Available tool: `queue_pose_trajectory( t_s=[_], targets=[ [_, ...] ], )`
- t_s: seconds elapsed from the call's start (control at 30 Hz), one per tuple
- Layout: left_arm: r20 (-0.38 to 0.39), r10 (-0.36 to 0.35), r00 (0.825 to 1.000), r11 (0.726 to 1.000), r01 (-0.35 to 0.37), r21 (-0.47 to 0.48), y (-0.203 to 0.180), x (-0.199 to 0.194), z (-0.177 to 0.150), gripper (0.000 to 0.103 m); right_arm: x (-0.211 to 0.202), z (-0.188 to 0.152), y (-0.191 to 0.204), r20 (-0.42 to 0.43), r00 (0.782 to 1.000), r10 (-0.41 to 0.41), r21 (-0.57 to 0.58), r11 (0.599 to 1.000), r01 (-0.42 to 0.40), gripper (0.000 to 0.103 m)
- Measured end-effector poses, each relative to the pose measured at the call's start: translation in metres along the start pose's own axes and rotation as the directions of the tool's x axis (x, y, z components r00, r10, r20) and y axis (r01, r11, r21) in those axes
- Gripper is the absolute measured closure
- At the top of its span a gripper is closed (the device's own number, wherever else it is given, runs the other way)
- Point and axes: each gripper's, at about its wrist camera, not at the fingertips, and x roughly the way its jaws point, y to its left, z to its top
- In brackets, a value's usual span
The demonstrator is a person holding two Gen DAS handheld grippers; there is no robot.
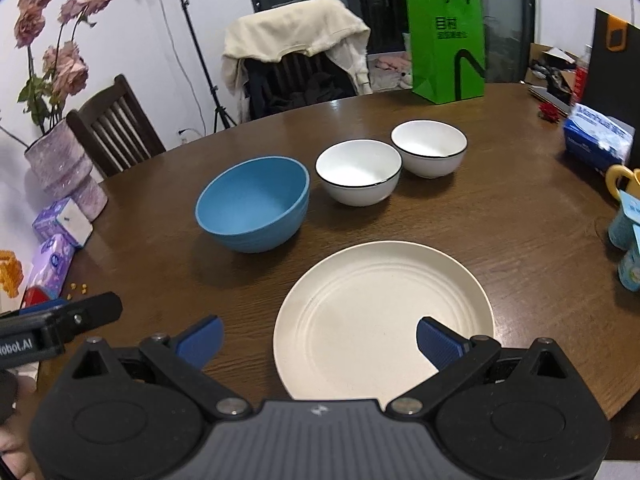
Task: Organize plates and bowls
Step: 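Move both grippers to the blue bowl and close the right gripper on its rim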
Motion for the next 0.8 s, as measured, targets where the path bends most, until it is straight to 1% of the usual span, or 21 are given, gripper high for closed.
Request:
queue_pose_trajectory(
  t_s=[0.17, 0.3, 0.53, 0.8],
  targets=[
    [-0.02, 0.01, 1.0, 0.998, -0.011, -0.054, 0.005, 0.01, 0.008, 0.0, 0.013, 0.013, -0.003, -0.034, 0.999, 0.009, -0.017, 1.0, -0.01, 0.0],
    [-0.012, 0.03, 0.999, 0.997, -0.031, -0.075, 0.008, 0.017, 0.02, 0.0, 0.023, 0.027, -0.008, -0.053, 0.998, 0.017, -0.005, 1.0, -0.018, 0.0],
    [-0.01, 0.061, 0.998, 0.994, -0.062, -0.094, 0.013, 0.032, 0.04, 0.0, 0.037, 0.056, -0.014, -0.03, 1.0, 0.003, -0.025, 1.0, -0.004, 0.0],
    [-0.006, 0.085, 0.996, 0.993, -0.085, -0.078, 0.011, 0.052, 0.062, 0.0, 0.061, 0.079, -0.02, -0.026, 1.0, -0.004, -0.042, 0.999, 0.003, 0.0]
  ],
)
